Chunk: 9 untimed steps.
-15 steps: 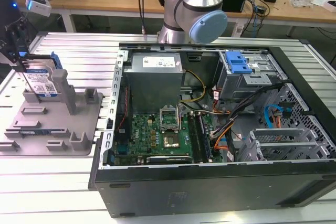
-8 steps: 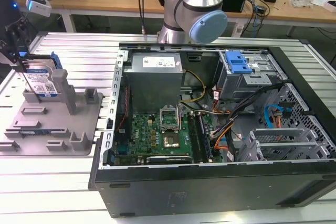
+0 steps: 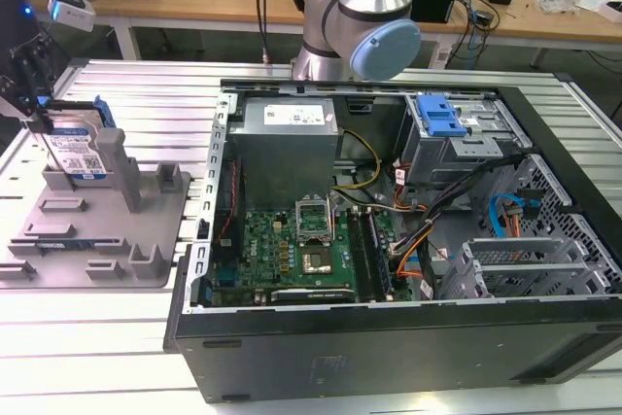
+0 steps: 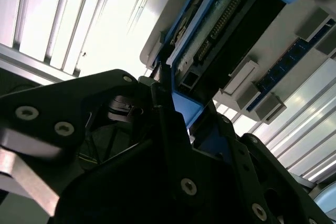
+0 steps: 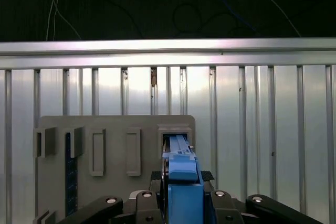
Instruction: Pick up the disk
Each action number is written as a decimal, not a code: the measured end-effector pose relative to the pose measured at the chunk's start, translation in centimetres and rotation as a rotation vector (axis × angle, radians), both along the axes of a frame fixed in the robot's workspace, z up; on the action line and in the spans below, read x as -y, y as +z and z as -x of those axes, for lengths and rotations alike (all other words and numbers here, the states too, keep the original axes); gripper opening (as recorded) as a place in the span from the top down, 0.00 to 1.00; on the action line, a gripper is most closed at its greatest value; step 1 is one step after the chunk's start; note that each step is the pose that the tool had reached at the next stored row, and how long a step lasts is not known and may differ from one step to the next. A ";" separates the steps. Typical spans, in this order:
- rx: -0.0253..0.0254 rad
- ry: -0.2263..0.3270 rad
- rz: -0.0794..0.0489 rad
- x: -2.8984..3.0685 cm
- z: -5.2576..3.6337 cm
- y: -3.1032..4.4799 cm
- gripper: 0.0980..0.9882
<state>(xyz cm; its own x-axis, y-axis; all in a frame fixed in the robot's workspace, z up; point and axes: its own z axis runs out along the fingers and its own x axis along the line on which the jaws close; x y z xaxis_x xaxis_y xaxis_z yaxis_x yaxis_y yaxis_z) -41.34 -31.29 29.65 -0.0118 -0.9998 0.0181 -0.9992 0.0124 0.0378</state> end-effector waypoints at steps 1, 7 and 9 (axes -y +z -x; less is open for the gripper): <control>0.0000 0.000 0.000 0.00 0.00 0.00 0.70; 0.0001 0.000 0.000 0.00 0.00 -0.02 0.70; 0.0001 0.000 0.000 0.00 0.00 -0.02 0.70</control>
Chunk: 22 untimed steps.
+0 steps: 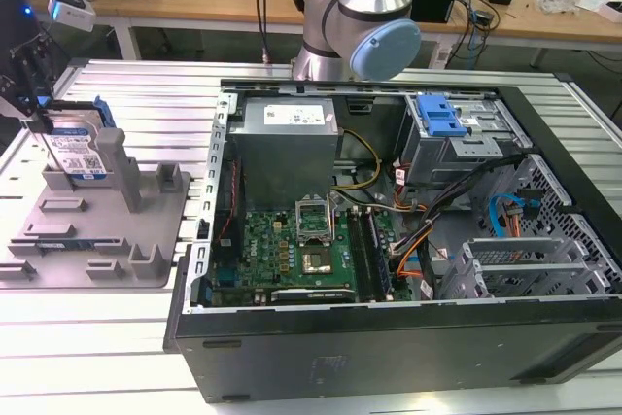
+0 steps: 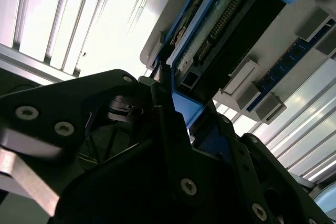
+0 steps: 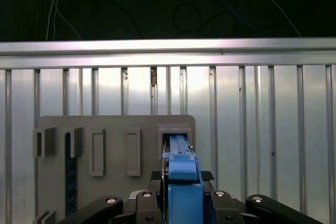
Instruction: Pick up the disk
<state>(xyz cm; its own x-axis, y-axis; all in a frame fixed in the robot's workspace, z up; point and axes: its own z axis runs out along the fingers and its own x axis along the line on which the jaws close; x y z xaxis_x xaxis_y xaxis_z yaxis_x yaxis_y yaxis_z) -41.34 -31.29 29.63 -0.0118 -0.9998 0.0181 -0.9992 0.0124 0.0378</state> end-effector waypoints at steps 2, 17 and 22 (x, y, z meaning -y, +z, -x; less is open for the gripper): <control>0.0005 0.000 0.000 0.00 0.00 0.06 0.70; 0.0000 0.000 0.000 0.01 0.00 6.05 0.70; -0.0001 0.000 0.000 0.04 0.00 9.68 0.70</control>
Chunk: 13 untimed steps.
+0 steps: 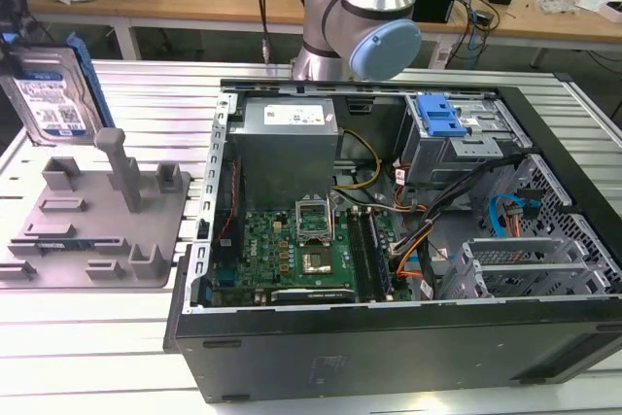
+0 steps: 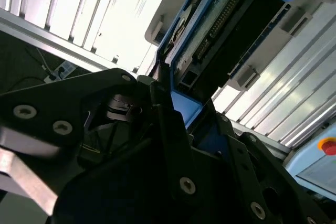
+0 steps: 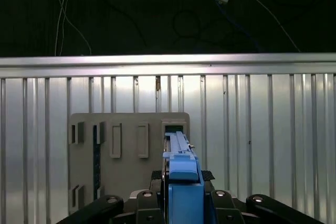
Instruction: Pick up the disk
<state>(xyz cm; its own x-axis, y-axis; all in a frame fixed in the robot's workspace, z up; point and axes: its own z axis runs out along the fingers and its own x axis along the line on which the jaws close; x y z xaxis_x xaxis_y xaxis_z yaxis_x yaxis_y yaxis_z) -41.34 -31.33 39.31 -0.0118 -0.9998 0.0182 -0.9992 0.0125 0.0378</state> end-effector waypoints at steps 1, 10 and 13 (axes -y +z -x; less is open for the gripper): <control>0.0002 0.000 0.000 0.01 0.00 0.41 0.70; 0.0001 0.000 0.000 0.14 0.00 5.84 0.70; 0.0003 0.000 0.000 0.19 0.00 7.89 0.70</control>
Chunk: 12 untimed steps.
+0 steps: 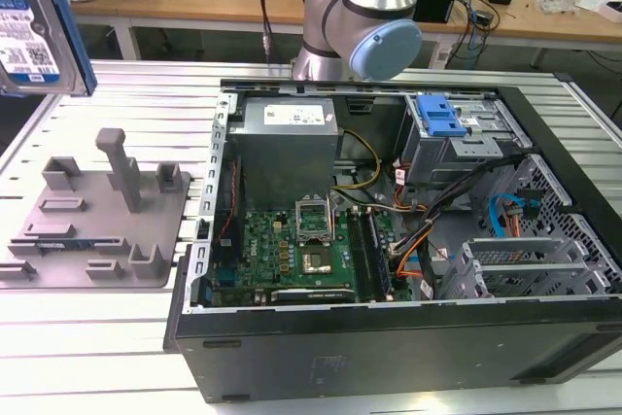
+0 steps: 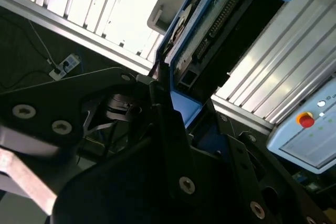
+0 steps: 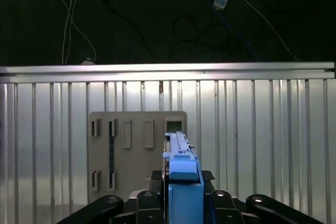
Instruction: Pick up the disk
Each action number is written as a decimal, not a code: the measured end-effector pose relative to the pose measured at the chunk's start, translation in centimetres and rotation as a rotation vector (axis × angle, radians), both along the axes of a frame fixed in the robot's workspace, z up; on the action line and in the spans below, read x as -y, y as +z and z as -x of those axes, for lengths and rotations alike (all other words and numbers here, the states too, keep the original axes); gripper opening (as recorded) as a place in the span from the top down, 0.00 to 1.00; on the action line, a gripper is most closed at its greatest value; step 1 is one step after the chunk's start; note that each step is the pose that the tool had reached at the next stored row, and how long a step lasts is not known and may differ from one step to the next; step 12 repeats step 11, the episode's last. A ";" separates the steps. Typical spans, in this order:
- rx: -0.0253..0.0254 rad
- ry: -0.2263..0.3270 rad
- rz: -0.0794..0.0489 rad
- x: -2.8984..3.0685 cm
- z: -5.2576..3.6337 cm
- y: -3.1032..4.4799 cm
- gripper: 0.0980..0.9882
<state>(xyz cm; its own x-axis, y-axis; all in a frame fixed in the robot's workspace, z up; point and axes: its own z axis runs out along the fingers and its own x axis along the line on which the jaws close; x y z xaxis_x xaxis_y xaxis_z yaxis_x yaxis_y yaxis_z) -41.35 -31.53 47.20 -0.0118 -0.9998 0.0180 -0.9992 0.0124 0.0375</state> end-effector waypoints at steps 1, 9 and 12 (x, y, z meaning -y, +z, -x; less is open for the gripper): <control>-0.0001 0.000 0.000 0.02 0.00 0.74 0.70; -0.0002 0.000 0.000 0.08 0.00 1.55 0.70; -0.0002 0.000 0.000 0.08 0.00 1.56 0.70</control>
